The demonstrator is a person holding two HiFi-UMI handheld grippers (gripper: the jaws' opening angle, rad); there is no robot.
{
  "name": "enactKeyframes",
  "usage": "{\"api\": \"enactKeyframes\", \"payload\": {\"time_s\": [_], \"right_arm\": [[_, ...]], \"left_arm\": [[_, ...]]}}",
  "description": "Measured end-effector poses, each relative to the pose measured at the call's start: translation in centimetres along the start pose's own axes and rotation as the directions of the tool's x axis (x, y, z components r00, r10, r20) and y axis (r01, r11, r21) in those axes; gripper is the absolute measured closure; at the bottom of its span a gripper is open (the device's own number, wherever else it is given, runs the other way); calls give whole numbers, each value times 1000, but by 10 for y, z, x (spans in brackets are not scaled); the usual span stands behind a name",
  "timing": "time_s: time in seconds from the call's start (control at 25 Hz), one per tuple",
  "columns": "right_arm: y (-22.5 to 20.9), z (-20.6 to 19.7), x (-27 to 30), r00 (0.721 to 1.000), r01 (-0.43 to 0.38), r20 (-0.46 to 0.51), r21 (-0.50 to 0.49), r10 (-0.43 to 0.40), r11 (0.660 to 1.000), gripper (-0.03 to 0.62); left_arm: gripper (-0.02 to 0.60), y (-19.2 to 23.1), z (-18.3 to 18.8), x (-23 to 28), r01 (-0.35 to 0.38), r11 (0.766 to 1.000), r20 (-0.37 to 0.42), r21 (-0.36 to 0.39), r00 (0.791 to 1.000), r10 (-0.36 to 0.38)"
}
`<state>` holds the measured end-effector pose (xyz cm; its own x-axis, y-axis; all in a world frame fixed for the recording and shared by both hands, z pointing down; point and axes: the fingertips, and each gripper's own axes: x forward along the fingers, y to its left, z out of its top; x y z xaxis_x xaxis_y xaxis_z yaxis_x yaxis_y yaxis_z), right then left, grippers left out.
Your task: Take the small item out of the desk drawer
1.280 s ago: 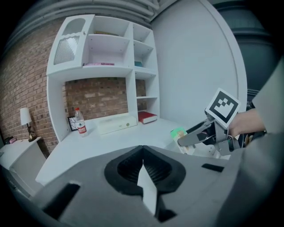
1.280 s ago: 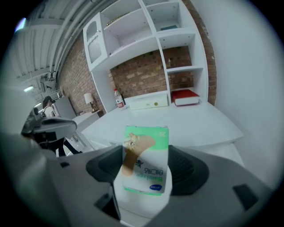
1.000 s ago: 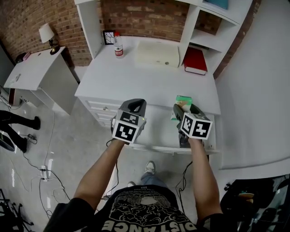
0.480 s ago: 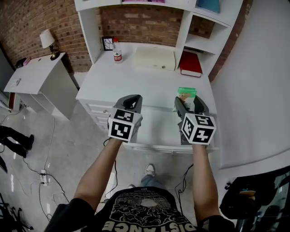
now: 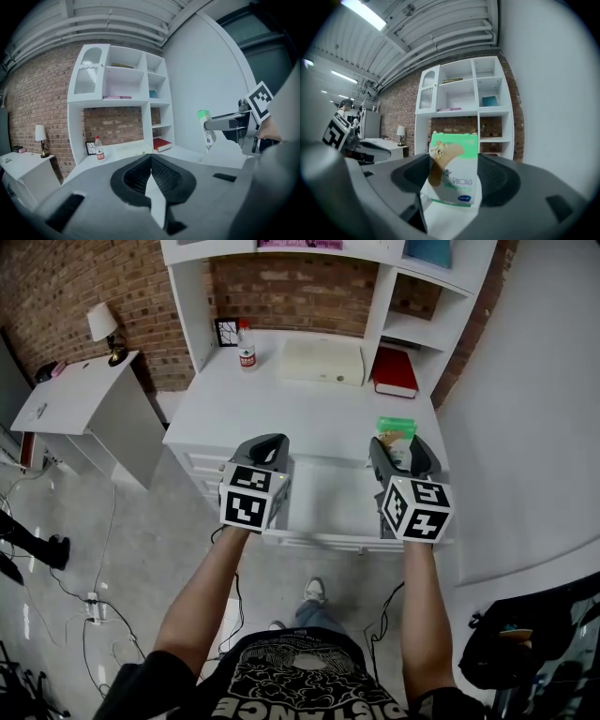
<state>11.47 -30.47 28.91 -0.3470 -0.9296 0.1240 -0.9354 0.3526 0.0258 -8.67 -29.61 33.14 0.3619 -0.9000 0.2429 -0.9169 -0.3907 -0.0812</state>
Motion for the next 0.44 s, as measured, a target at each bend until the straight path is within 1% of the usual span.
{"api": "enactKeyframes", "payload": {"time_s": [0.44], "right_arm": [[5, 3, -7, 1000, 5, 6, -17, -5, 1000, 276]], "left_arm": [[574, -1, -2, -8, 1, 1000, -1, -2, 1000, -1]]}}
